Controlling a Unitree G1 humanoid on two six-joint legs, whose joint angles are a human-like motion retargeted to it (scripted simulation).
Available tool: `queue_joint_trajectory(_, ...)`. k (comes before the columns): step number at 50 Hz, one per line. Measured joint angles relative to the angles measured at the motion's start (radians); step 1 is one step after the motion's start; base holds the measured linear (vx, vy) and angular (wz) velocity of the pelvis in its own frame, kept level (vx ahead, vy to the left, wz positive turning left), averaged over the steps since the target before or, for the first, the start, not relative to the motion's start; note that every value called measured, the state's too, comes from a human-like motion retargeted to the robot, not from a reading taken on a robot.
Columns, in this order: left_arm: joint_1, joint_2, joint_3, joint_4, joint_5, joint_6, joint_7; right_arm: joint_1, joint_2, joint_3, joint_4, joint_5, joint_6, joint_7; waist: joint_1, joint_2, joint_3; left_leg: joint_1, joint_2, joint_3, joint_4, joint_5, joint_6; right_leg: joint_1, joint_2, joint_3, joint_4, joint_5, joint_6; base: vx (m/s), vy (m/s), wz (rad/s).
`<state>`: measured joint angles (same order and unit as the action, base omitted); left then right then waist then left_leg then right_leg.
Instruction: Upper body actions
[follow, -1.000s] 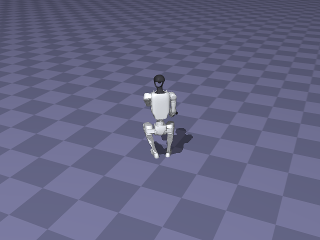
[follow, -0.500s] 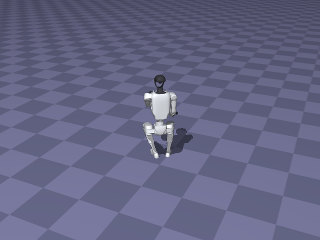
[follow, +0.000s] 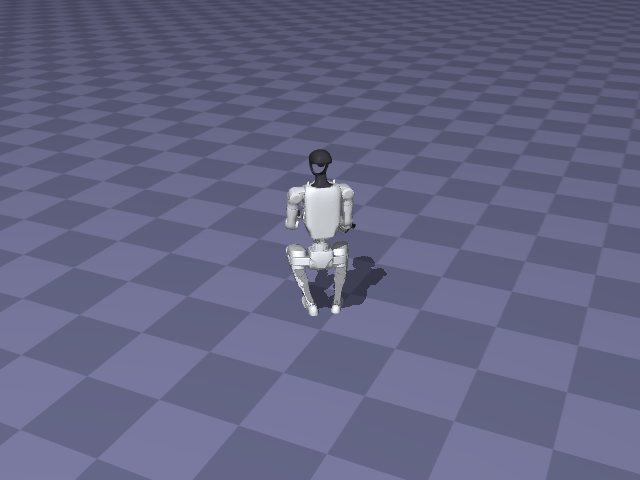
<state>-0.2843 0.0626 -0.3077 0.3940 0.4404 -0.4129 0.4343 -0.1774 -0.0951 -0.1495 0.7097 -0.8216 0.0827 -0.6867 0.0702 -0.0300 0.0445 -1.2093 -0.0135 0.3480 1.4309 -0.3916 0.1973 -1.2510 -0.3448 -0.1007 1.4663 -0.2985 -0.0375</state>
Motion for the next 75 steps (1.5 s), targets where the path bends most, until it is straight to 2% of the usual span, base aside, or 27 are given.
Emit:
queue_joint_trajectory(7, 0.166, 0.131, -0.076, 0.026, 0.236, -0.003, 0.078, 0.011, 0.001, 0.002, 0.007, 0.004, -0.003, -0.003, 0.003, -0.005, -0.01, 0.002, -0.002, -0.002, -0.001, 0.001, 0.001, 0.002, -0.001, -0.001, -0.001, 0.002, 0.0, 0.0, 0.0, 0.0)
queue_joint_trajectory(12, 0.234, 0.199, -0.098, 0.053, 0.453, 0.136, 0.173, 0.014, 0.002, 0.004, 0.013, 0.009, -0.01, -0.002, 0.003, -0.01, -0.013, 0.003, 0.0, -0.002, -0.001, 0.001, 0.001, 0.003, 0.001, -0.001, -0.003, 0.005, 0.0, 0.0, 0.0, 0.0)
queue_joint_trajectory(16, 0.259, 0.219, -0.117, 0.081, 0.56, 0.187, 0.245, 0.021, 0.002, 0.001, 0.014, 0.015, -0.013, -0.005, 0.009, -0.012, -0.016, 0.003, 0.0, -0.003, 0.0, 0.0, 0.001, 0.004, 0.001, -0.001, -0.003, 0.006, 0.001, 0.0, 0.0, 0.0)
queue_joint_trajectory(20, 0.264, 0.19, -0.124, 0.12, 0.576, 0.184, 0.31, 0.031, 0.004, -0.002, 0.013, 0.016, -0.01, -0.006, 0.016, -0.016, -0.022, 0.004, 0.001, -0.003, 0.0, -0.001, 0.001, 0.005, 0.001, -0.001, -0.004, 0.008, 0.002, 0.0, 0.0, 0.0)
queue_joint_trajectory(27, 0.245, 0.145, -0.116, 0.176, 0.559, 0.218, 0.168, 0.036, 0.005, -0.002, 0.011, 0.009, -0.002, -0.009, 0.023, -0.018, -0.024, 0.01, 0.0, -0.006, 0.0, -0.002, -0.002, 0.006, 0.002, 0.001, -0.004, 0.009, 0.001, 0.0, 0.0, 0.0)
queue_joint_trajectory(38, 0.229, 0.128, -0.124, 0.193, 0.551, 0.236, 0.18, 0.036, 0.005, -0.004, 0.007, 0.011, -0.005, -0.008, 0.023, -0.018, -0.019, 0.01, 0.001, -0.006, 0.0, -0.002, -0.001, 0.007, 0.004, 0.001, -0.005, 0.01, 0.002, 0.0, 0.0, 0.0)
queue_joint_trajectory(44, 0.188, 0.055, -0.12, 0.194, 0.477, 0.183, 0.306, 0.033, 0.01, 0.0, 0.007, 0.011, -0.005, -0.01, 0.018, -0.022, -0.013, 0.01, -0.002, -0.004, -0.004, 0.0, 0.002, 0.009, 0.001, -0.001, -0.006, 0.008, 0.002, 0.0, 0.0, 0.0)
queue_joint_trajectory(51, 0.038, -0.063, -0.103, 0.171, 0.295, 0.089, 0.32, 0.033, 0.013, 0.004, 0.009, 0.009, -0.003, -0.009, 0.016, -0.024, -0.015, 0.01, -0.003, -0.003, -0.004, -0.002, 0.001, 0.01, -0.001, -0.001, -0.004, 0.004, 0.002, 0.0, 0.0, 0.0)
queue_joint_trajectory(63, -0.304, -0.201, 0.08, 0.234, -0.173, 0.05, 0.05, 0.014, 0.017, 0.005, 0.01, 0.003, -0.011, -0.003, -0.001, -0.025, -0.008, 0.002, 0.007, -0.007, 0.003, -0.001, 0.0, 0.002, 0.012, -0.001, -0.003, 0.004, 0.002, 0.0, 0.0, 0.0)
queue_joint_trajectory(70, -0.427, -0.218, 0.154, 0.316, -0.275, 0.031, -0.015, 0.015, 0.015, 0.016, 0.001, 0.007, -0.013, 0.0, -0.014, -0.022, -0.004, 0.003, 0.01, -0.004, 0.003, -0.002, 0.001, 0.001, 0.012, -0.001, -0.002, 0.003, 0.002, 0.0, 0.0, 0.0)
queue_joint_trajectory(75, -0.501, -0.2, 0.179, 0.369, -0.298, 0.04, -0.003, 0.007, 0.013, 0.032, -0.005, 0.005, -0.011, 0.001, -0.029, -0.019, 0.004, 0.002, 0.009, -0.003, 0.003, -0.002, 0.001, 0.0, 0.012, -0.001, -0.002, 0.003, 0.001, 0.0, 0.0, 0.0)
